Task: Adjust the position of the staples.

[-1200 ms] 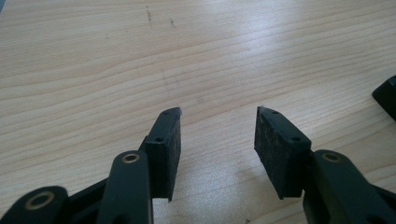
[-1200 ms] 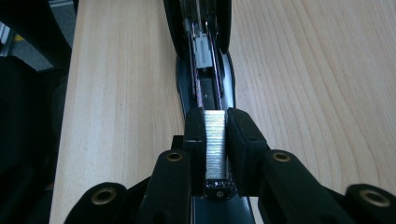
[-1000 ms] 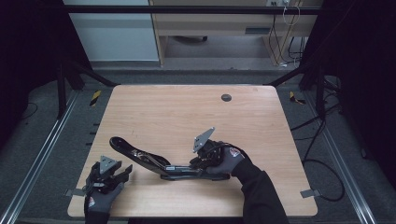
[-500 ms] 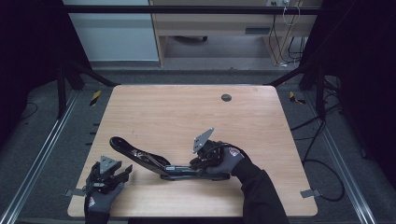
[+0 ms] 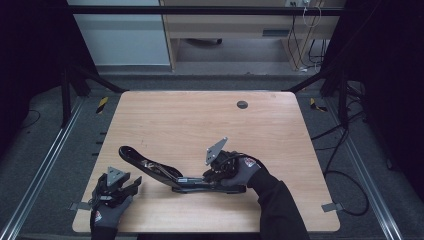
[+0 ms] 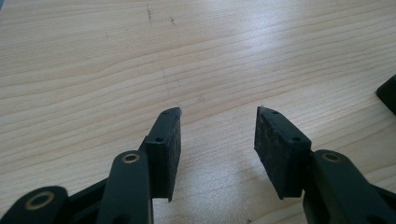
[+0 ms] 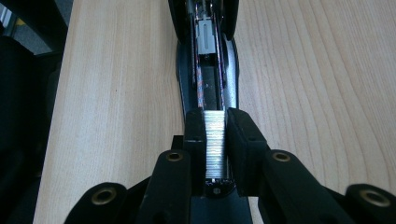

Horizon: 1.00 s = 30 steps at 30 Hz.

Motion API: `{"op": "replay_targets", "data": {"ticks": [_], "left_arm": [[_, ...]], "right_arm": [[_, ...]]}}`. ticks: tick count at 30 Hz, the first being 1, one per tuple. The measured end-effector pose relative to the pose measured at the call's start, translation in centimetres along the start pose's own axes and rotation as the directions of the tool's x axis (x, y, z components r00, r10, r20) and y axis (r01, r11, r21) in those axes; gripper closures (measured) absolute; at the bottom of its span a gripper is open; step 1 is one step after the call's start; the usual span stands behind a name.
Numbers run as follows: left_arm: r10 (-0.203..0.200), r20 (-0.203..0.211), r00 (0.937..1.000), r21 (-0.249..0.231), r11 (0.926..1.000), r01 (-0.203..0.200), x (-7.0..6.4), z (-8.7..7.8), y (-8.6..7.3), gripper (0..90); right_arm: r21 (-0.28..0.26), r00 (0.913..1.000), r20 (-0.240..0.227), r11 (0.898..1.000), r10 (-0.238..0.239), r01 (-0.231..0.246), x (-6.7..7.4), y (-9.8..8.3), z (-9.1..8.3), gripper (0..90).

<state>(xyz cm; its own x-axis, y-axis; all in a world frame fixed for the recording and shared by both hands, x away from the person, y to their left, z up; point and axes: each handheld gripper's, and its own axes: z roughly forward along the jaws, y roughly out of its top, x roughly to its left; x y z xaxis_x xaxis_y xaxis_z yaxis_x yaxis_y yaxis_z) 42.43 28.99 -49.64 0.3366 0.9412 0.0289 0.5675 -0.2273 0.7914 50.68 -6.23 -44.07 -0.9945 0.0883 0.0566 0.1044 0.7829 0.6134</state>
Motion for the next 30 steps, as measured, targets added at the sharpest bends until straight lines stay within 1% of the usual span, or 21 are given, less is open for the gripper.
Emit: {"op": "replay_targets", "data": {"ticks": [6,8,11,13,19,23,25,30], "left_arm": [[0.001,0.0,1.0,0.0,1.0,-0.001,-0.01,0.0,0.0,50.6],[0.001,0.0,1.0,0.001,1.0,-0.001,0.0,0.01,0.0,50.6],[0.001,-0.001,1.0,0.001,1.0,-0.001,-0.01,0.0,0.0,50.6],[0.002,0.0,1.0,-0.001,1.0,-0.002,0.0,-0.01,0.0,50.6],[-0.002,0.002,1.0,-0.001,1.0,0.002,-0.02,0.0,0.0,50.6],[-0.001,0.001,1.0,0.0,1.0,0.001,-0.02,-0.01,0.0,50.6],[0.002,0.0,1.0,0.0,1.0,-0.002,0.0,-0.02,0.01,50.6],[0.001,0.0,1.0,-0.001,1.0,-0.001,-0.01,-0.02,0.01,50.5]], "right_arm": [[0.005,1.0,-0.002,1.0,-0.002,0.002,-0.02,-0.04,-0.06,78.4],[0.003,1.0,-0.004,1.0,0.006,-0.006,0.01,-0.03,-0.05,78.4],[0.011,1.0,-0.002,1.0,-0.004,0.004,-0.04,-0.03,-0.03,78.4],[0.011,1.0,-0.002,1.0,0.003,-0.003,-0.02,-0.03,-0.02,78.3],[0.016,1.0,0.001,1.0,0.001,-0.002,0.0,-0.01,-0.02,77.9],[0.024,0.9999,0.007,1.0,0.012,-0.012,0.0,-0.05,0.07,74.9],[0.018,0.9999,0.008,1.0,0.01,-0.01,-0.04,-0.1,0.03,74.4],[0.006,0.9997,0.012,1.0,0.023,-0.023,0.0,-0.14,-0.3,74.3]]}}
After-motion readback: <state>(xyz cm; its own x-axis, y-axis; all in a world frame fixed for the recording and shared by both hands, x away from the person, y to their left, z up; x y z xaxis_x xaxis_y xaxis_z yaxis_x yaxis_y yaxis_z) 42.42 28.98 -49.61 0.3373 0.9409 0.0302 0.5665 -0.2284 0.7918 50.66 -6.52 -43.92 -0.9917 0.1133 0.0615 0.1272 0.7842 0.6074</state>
